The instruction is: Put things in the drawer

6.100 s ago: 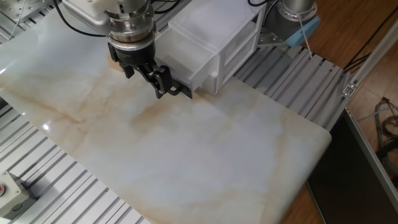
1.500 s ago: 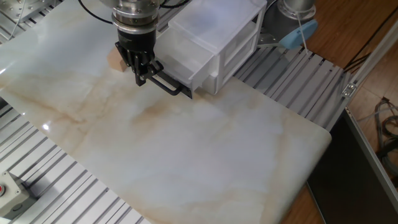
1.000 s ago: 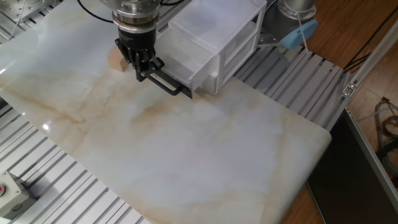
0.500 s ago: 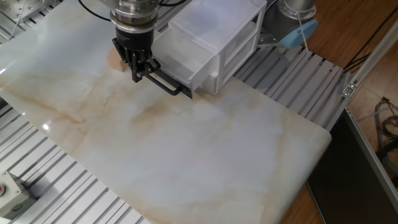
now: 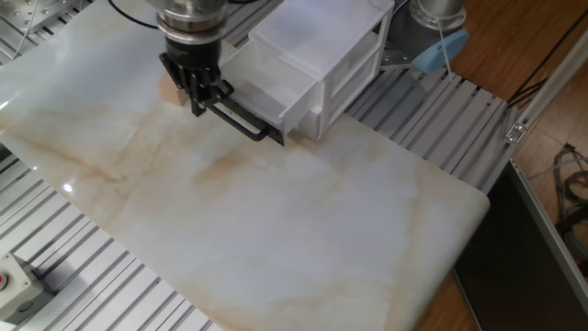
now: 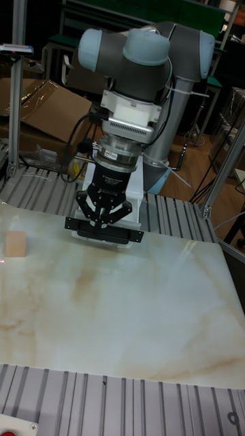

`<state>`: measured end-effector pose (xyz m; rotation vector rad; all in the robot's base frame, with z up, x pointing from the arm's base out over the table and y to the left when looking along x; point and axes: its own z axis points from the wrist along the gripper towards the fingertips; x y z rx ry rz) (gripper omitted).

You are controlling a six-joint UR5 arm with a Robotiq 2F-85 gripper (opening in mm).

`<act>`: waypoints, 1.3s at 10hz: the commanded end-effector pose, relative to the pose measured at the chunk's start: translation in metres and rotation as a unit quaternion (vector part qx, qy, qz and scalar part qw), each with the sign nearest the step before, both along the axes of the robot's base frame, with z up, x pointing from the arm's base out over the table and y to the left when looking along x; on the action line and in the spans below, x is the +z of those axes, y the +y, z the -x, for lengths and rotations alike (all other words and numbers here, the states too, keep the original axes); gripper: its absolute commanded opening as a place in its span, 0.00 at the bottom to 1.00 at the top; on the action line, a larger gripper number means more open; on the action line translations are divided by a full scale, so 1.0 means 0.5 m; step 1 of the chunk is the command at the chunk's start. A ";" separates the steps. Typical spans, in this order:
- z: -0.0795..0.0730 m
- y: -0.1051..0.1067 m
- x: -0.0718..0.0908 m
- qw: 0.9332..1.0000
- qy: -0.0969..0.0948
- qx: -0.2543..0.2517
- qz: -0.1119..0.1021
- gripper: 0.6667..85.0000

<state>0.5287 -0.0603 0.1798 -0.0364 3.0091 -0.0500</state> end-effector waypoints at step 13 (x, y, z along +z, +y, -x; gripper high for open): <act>0.057 -0.272 -0.043 0.997 -0.026 0.071 -0.036 0.00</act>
